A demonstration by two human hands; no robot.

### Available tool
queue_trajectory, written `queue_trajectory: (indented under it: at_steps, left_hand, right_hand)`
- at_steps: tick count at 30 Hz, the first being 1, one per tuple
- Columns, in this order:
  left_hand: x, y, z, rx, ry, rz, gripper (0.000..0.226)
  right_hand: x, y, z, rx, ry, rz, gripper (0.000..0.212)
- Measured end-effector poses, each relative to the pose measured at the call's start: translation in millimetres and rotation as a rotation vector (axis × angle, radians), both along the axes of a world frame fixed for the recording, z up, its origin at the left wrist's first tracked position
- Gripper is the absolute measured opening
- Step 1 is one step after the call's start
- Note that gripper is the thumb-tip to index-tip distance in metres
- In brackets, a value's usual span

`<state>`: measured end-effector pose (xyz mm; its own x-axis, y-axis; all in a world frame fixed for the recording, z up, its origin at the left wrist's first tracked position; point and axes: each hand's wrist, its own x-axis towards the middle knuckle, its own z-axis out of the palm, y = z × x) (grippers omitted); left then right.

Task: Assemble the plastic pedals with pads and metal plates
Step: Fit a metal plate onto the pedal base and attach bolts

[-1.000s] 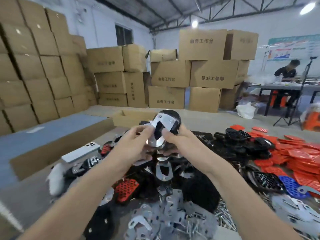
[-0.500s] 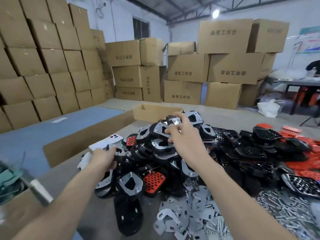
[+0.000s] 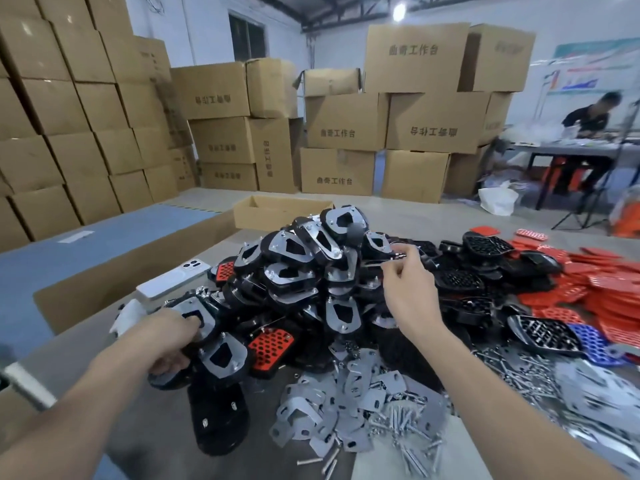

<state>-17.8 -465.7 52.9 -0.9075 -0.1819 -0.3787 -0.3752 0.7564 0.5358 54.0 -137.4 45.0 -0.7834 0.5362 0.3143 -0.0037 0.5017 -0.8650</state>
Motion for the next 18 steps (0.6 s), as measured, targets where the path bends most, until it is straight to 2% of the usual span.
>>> queue_trajectory:
  at_steps: [3,6,9,11,15,18]
  left_hand:
    - [6,9,13,-0.293,0.085,-0.069,0.032]
    - [18,30,33,-0.549,0.408,-0.002,0.016]
    - [36,87,47,-0.464,0.728,-0.15,0.025]
    - [49,141,50,-0.339,0.782,-0.345,0.028]
    - [59,249,37,-0.109,0.706,-0.668,0.03]
    - [52,316,26,-0.157,0.534,-0.834,0.033]
  right_hand:
    - [15,21,-13,0.039,-0.027,-0.041,0.029]
    - [31,43,-21,0.073,-0.033,-0.071,0.031]
    - [45,62,-26,0.09,-0.044,-0.102,0.032]
    - [54,75,-28,0.076,-0.046,-0.129,0.033]
    - [74,110,-32,0.086,-0.066,-0.192,0.033]
    - [86,141,-35,0.083,-0.086,-0.224,0.031]
